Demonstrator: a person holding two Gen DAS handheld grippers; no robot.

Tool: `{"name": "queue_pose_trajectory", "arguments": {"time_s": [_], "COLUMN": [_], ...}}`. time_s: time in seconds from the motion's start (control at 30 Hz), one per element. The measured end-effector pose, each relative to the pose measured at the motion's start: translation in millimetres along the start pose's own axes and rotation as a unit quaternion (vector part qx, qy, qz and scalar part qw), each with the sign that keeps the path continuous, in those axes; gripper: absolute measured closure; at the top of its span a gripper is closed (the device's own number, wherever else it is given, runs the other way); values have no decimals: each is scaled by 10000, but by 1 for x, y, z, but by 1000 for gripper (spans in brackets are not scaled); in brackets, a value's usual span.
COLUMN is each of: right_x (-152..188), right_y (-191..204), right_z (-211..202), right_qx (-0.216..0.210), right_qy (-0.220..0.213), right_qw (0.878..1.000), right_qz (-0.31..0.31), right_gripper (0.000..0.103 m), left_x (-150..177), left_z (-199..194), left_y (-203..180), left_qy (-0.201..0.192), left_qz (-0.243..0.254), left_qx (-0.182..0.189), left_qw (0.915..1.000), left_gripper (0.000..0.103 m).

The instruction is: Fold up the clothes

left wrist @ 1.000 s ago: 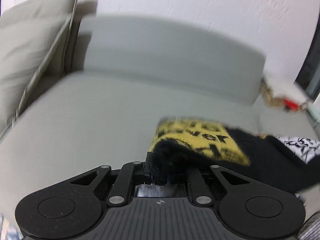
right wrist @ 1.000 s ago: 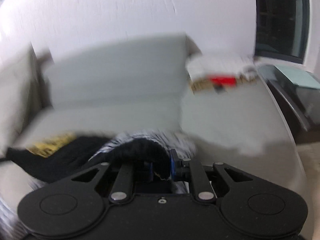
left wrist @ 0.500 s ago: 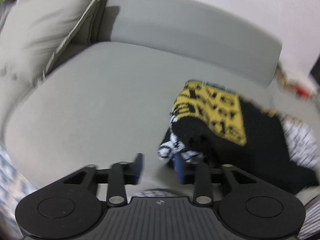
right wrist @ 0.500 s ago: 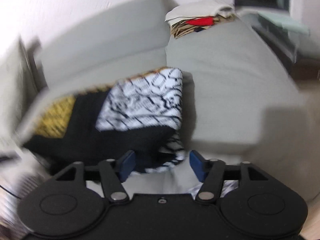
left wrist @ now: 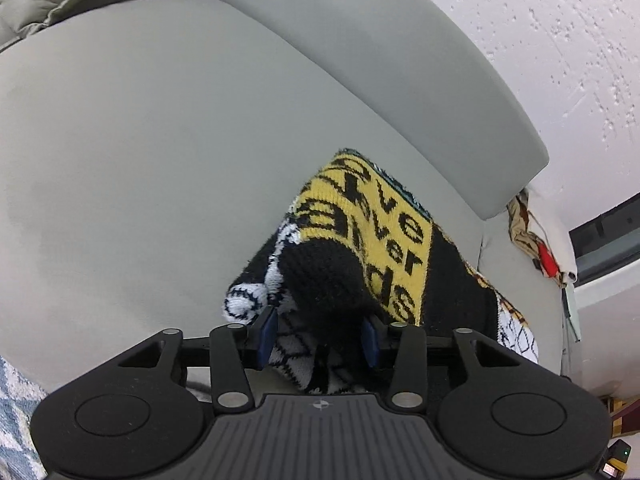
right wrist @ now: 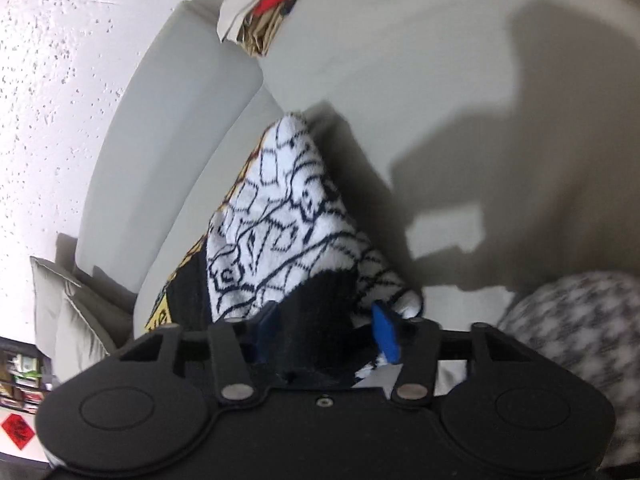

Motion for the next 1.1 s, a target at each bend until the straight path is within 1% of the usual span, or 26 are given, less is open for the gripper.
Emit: {"name": "queue_pose_trajectory", "arguments": {"time_s": [0.03, 0.07, 0.1, 0.13, 0.2, 0.23, 0.3, 0.33, 0.37, 0.5, 0.57, 0.63, 0.7, 0.73, 0.77, 0.8, 0.87, 0.93, 0.97, 1.0, 1.03, 1.1], "right_x": [1, 1, 1, 0, 1, 1, 1, 1, 2, 3, 3, 4, 4, 4, 3, 2, -3, -12, -16, -20, -22, -18], "right_y": [2, 6, 10, 17, 27, 28, 30, 30, 29, 27, 26, 24, 23, 22, 22, 23, 28, 41, 46, 52, 52, 47], "right_z": [4, 5, 6, 5, 3, 2, -1, -1, -1, -1, -2, -2, -2, -2, -2, -3, -8, -23, -30, -37, -41, -35], "right_qx": [5, 101, 193, 254, 294, 265, 208, 199, 191, 157, 139, 122, 104, 77, 59, 137, 296, 313, 330, 357, 476, 648], "right_qy": [32, -9, -50, -84, -72, -52, -14, -12, -9, 1, 6, 11, 16, 14, 10, -21, -159, -490, -647, -796, -856, -738], "right_qw": [10000, 9999, 9994, 9986, 9970, 9969, 9966, 9968, 9970, 9976, 9979, 9981, 9984, 9984, 9984, 9978, 9951, 9909, 9880, 9847, 9811, 9805], "right_qz": [-3, -131, -266, -465, -713, -741, -791, -772, -753, -675, -636, -597, -559, -552, -555, -655, -929, -1217, -1361, -1507, -1670, -1702], "right_gripper": [76, 81, 82, 82, 82, 80, 77, 74, 73, 72, 71, 70, 70, 73, 87, 91, 91, 92, 92, 92, 92, 92], "left_x": [-1, -1, -2, -3, -3, -1, 2, 2, 0, -8, -11, -11, -11, -11, -12, -13, -18, -21, -22, -21, -19, -11], "left_z": [1, -2, -4, -6, -13, -18, -30, -32, -29, -15, -2, 8, 10, 7, 3, -4, -20, -37, -41, -40, -36, -12], "left_y": [-2, -3, -5, -7, -9, -7, -3, -2, 0, 7, 9, 8, 5, 2, -2, -8, -21, -36, -38, -37, -32, -10], "left_qy": [20, 19, 18, 18, 24, 40, 72, 86, 98, 150, 218, 239, 111, -12, -136, -270, -579, -879, -947, -936, -878, -533], "left_qz": [6, 8, 9, 11, -12, -67, -178, -234, -292, -545, -723, -745, -580, -435, -294, -151, 180, 561, 711, 822, 905, 977], "left_qx": [10, 19, 29, 38, 58, 69, 92, 79, 38, -107, -47, -32, -113, -143, -148, -107, 41, 252, 270, 184, 16, -595], "left_qw": [10000, 10000, 10000, 10000, 10000, 9999, 9998, 9997, 9995, 9983, 9971, 9969, 9982, 9990, 9994, 9995, 9982, 9942, 9926, 9920, 9920, 9920], "left_gripper": [79, 80, 80, 80, 68, 59, 56, 52, 51, 51, 54, 57, 77, 89, 92, 92, 93, 92, 92, 92, 91, 91]}}
Point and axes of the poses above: each gripper's, at about its wrist camera, not at the fingertips, and z roughly the way its jaws point, y to its left, x to its underside, the point moved 8 cm from there along z, roughly the way its jaws point, and after that the axes turned 7 degrees about -z, right-handed, at the moved point
